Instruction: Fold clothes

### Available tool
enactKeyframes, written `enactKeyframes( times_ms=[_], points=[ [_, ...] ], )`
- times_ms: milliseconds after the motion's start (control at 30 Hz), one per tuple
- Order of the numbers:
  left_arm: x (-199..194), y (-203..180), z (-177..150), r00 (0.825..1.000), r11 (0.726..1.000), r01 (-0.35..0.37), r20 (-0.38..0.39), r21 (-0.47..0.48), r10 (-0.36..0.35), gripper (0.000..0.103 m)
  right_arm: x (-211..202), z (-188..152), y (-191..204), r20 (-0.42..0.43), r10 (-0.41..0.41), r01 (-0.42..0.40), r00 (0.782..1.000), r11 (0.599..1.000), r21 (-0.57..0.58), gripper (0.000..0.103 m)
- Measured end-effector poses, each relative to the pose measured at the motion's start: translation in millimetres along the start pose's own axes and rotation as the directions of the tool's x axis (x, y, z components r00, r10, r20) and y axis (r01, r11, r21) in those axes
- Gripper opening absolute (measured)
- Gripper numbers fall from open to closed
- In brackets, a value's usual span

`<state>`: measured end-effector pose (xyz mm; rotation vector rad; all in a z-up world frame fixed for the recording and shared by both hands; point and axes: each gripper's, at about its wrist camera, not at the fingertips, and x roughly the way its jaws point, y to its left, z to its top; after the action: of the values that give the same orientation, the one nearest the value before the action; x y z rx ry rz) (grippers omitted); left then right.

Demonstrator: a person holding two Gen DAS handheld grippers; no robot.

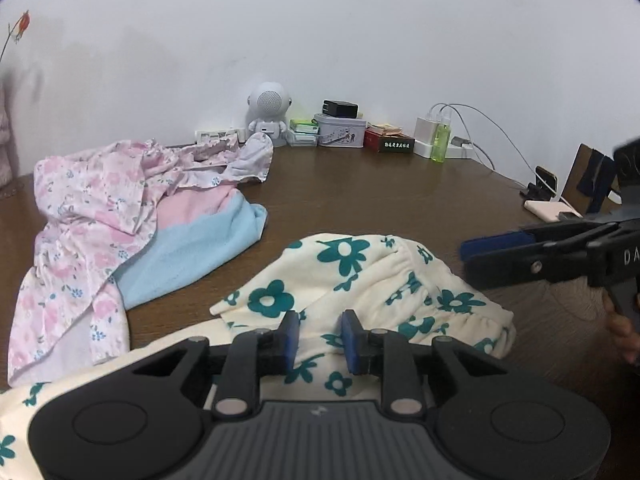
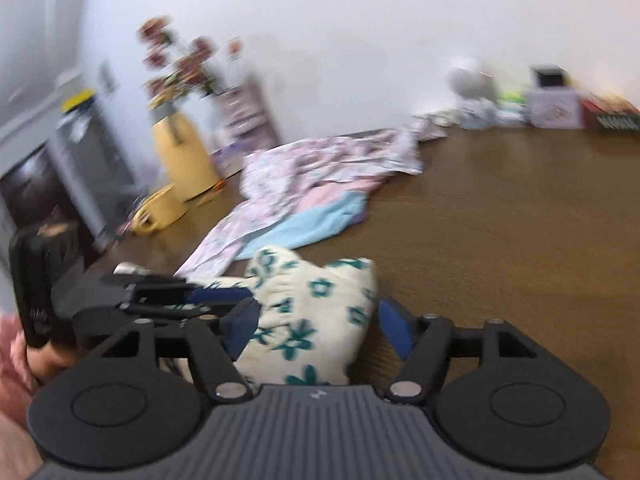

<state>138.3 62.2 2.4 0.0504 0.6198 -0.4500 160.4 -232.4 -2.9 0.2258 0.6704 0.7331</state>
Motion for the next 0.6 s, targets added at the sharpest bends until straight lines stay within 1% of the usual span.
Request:
enactKeyframes(
  times_ms=[67, 133, 233, 333, 400, 467, 600],
  points=[
    [0.3, 0.6, -1.6, 1.0, 1.0, -0.001, 0.002, -0.001, 0.001, 0.023, 2.8, -3.7, -10.0, -0.011, 0.014, -0.013, 1.0, 0.996, 0.091, 0.073],
    [0.3, 1.4, -3.1, 1.0, 1.0, -0.002, 0.004, -0.004, 0.002, 0.023, 8.6, -8.4, -14.5, -0.028, 0.018, -0.014, 0.999, 0.989, 0.146, 0.073],
    [-0.3, 3.4, -4.1, 1.0, 1.0, 0.002, 0.008, -0.016, -0.002, 0.024, 19.2, -14.4, -14.0, -0.049, 0.021, -0.012, 0.999, 0.984, 0.177, 0.072],
    [-0.7, 5.2, -4.6, 1.0, 1.0, 0.012, 0.012, -0.025, -0.011, 0.024, 24.1, -19.2, -8.4, -0.055, 0.02, -0.01, 0.998, 0.984, 0.18, 0.071],
    [-0.5, 6.7, -4.7, 1.0, 0.999, 0.02, 0.013, -0.033, -0.02, 0.024, 26.4, -19.8, -5.6, -0.055, 0.016, -0.005, 0.998, 0.982, 0.19, 0.068],
    [-0.3, 9.9, -5.1, 0.999, 0.998, 0.033, 0.013, -0.049, -0.032, 0.024, 28.5, -21.3, -3.5, -0.054, 0.026, -0.014, 0.998, 0.978, 0.209, 0.06],
    [0.9, 16.9, -6.1, 0.998, 0.994, 0.056, 0.012, -0.09, -0.056, 0.024, 32.7, -23.7, -2.7, -0.048, 0.028, -0.014, 0.998, 0.961, 0.277, 0.054]
  ],
)
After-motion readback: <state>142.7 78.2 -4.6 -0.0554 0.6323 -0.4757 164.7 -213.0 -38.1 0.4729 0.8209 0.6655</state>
